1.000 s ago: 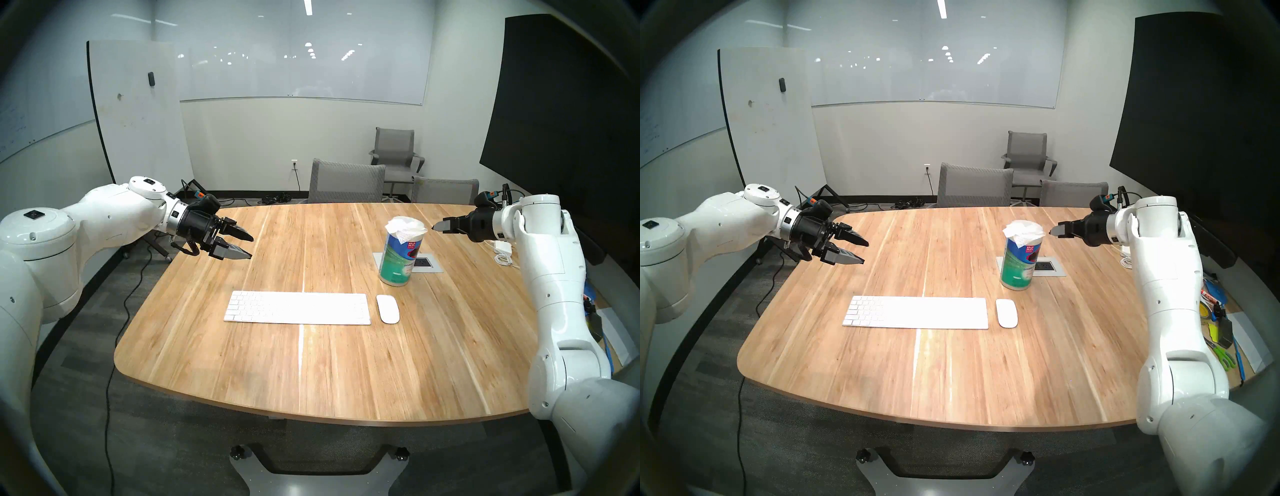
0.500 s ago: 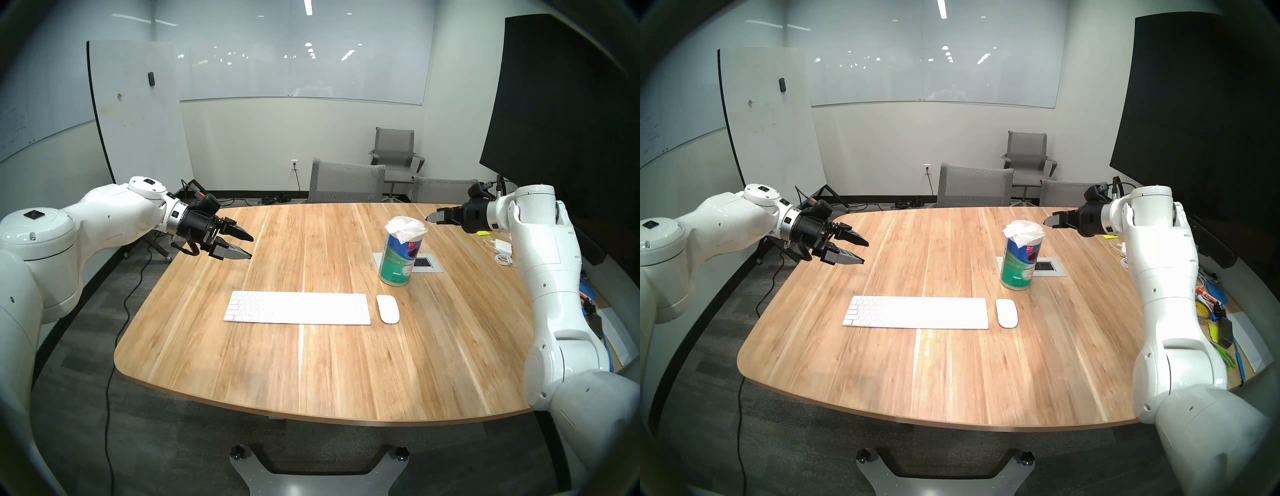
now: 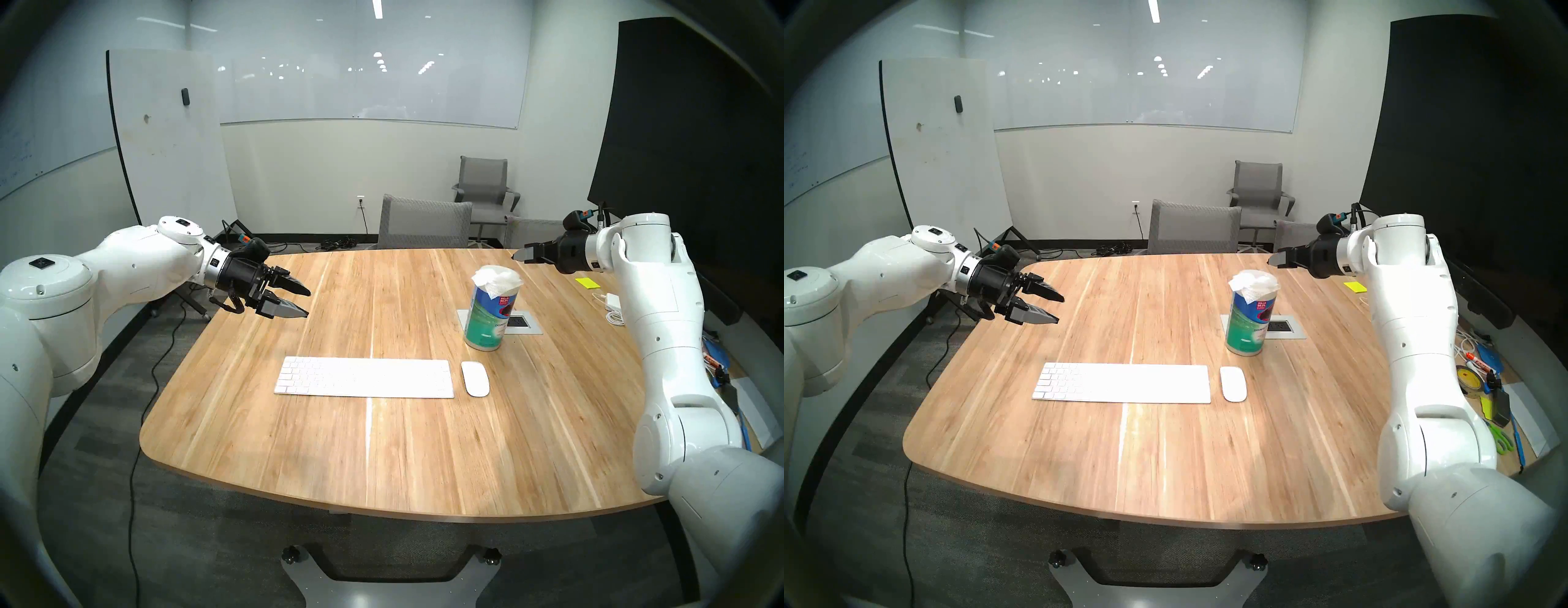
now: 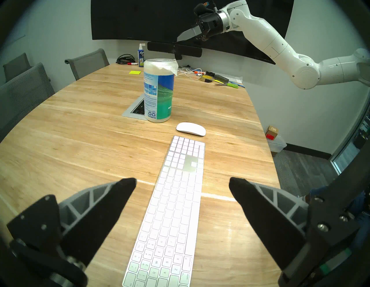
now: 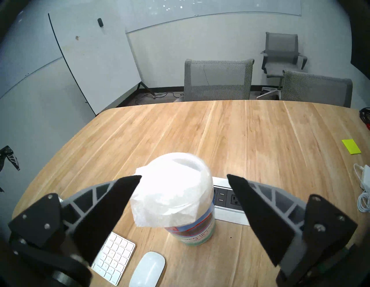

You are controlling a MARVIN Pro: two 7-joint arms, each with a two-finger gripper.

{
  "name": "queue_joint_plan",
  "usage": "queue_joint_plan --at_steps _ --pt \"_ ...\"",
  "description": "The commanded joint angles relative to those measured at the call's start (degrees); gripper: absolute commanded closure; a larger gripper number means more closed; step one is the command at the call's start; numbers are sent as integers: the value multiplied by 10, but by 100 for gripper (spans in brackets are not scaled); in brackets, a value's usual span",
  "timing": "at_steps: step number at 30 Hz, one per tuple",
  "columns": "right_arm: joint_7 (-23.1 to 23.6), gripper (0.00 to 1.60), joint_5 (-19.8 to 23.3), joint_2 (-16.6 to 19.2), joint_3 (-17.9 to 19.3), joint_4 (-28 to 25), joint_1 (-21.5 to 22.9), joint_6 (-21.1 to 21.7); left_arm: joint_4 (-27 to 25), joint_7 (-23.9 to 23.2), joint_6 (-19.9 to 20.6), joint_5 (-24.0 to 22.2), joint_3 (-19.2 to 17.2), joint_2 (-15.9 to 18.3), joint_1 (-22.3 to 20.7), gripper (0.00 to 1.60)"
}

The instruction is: Wipe the keyboards and mice with a disinfecting wipe, then set the wipe down

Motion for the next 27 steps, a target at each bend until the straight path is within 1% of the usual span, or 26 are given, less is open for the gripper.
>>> queue_joint_plan --at_steps 1,4,10,23,27 --pt "-28 0 -9 -19 2 11 37 -1 1 1 1 -2 -5 0 -11 0" --pt "-41 0 -16 -28 2 30 47 -1 1 1 1 -2 -5 0 -11 0" --pt "-51 0 -24 -35 6 47 55 -1 1 1 1 -2 -5 0 -11 0" --pt "-55 0 -42 -38 10 71 63 -1 1 1 1 -2 -5 0 -11 0" --pt "-59 0 -50 -40 9 88 68 -1 1 1 1 -2 -5 0 -11 0"
